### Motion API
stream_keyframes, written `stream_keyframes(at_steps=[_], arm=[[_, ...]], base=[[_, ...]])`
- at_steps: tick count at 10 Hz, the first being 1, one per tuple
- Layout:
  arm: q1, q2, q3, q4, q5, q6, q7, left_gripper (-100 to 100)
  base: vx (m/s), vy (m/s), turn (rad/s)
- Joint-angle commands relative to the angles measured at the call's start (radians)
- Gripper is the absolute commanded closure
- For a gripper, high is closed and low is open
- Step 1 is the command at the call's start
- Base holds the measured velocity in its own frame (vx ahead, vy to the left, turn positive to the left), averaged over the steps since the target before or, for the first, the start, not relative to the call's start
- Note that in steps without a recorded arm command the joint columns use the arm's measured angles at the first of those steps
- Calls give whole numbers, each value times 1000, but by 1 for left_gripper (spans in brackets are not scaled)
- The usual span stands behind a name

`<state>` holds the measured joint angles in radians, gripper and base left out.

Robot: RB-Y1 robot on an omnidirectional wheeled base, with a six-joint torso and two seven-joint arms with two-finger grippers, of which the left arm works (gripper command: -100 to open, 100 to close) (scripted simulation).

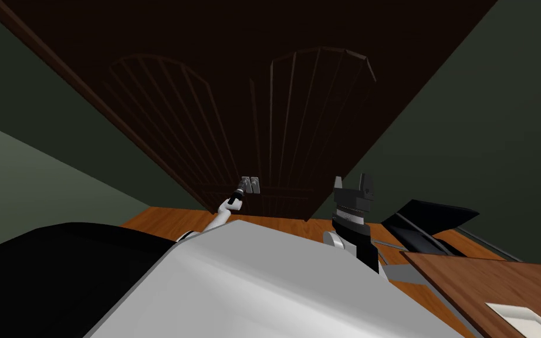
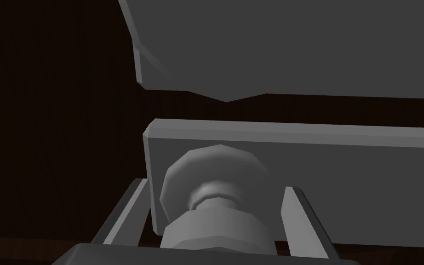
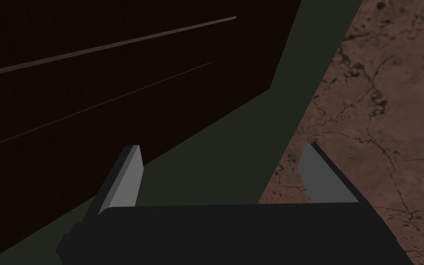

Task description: Pull the door open

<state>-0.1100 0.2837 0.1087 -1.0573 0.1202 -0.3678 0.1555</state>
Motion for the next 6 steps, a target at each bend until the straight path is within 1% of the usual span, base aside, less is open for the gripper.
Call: stream_keyframes(at_steps=[1,5,6], arm=[[1,0,0,2,0,0,0,100],[1,0,0,2,0,0,0,100],[20,16,15,11,3,3,1,100]], base=[[-28,13,-19],[-9,5,-5],[-71,66,70]])
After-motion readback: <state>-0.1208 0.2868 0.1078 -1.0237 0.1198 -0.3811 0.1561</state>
